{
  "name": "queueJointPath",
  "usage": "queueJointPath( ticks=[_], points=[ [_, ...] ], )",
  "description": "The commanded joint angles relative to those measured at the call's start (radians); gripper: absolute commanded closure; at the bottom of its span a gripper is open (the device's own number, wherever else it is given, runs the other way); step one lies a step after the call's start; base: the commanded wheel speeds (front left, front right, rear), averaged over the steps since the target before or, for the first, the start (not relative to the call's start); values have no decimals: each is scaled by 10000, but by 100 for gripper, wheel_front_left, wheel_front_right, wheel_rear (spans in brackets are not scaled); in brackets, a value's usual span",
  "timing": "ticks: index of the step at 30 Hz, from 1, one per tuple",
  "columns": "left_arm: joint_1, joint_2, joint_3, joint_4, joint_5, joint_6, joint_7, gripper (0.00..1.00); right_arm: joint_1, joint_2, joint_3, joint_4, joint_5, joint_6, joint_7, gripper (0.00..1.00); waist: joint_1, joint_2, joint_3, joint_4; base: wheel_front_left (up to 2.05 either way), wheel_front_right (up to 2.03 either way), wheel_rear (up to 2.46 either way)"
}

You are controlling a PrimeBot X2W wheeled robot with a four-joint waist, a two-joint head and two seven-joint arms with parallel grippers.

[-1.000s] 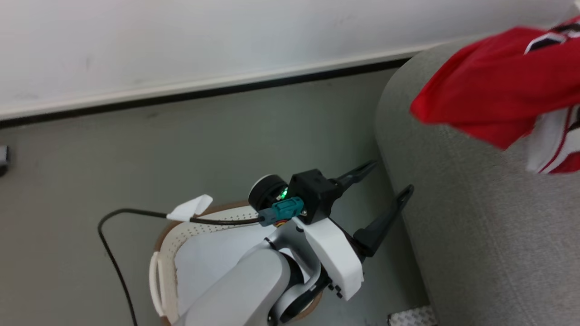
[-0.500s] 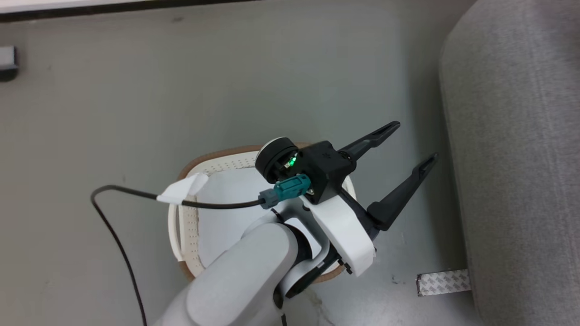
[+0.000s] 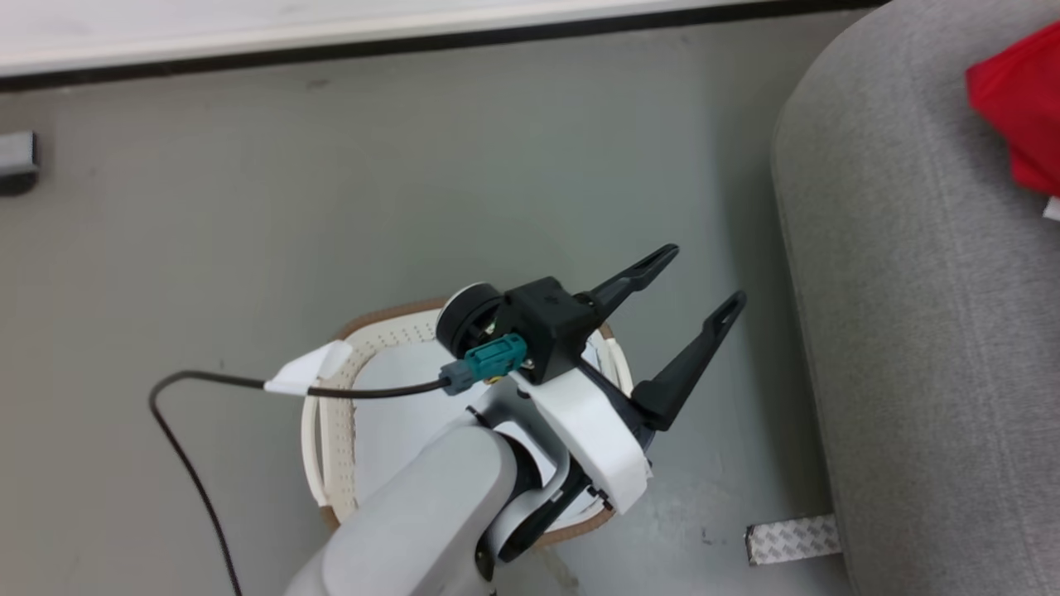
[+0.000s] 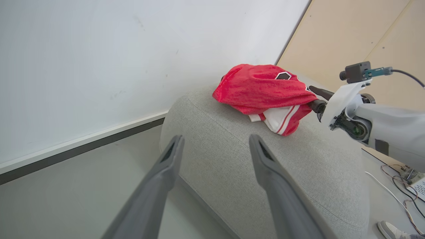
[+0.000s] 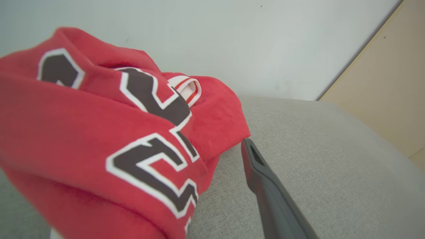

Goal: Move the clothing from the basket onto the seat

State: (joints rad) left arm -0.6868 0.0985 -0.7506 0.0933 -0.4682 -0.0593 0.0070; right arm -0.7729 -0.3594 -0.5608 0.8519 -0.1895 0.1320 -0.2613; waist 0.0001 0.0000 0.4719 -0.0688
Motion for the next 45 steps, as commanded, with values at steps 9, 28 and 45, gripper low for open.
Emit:
queueJointPath(
  ticks=[9,28,45],
  points=[
    [785,149,155,188,-434,292,-235,0,1477,388,200,-694,302,-26,-41,0,-1,0,-1353,-330,0,0,0],
    [2096,654,567,353,-896,885,-772,0,3583,939,588,-1746,1062,-26,-42,0,-1,0,-2774,-205,0,0,0],
    [3897,1453,1489,1061,-1038,1815,-2225,0,5540,1773,1822,-4542,1602,-26,-38,0,-1,0,-4240,162,0,0,0]
  ],
)
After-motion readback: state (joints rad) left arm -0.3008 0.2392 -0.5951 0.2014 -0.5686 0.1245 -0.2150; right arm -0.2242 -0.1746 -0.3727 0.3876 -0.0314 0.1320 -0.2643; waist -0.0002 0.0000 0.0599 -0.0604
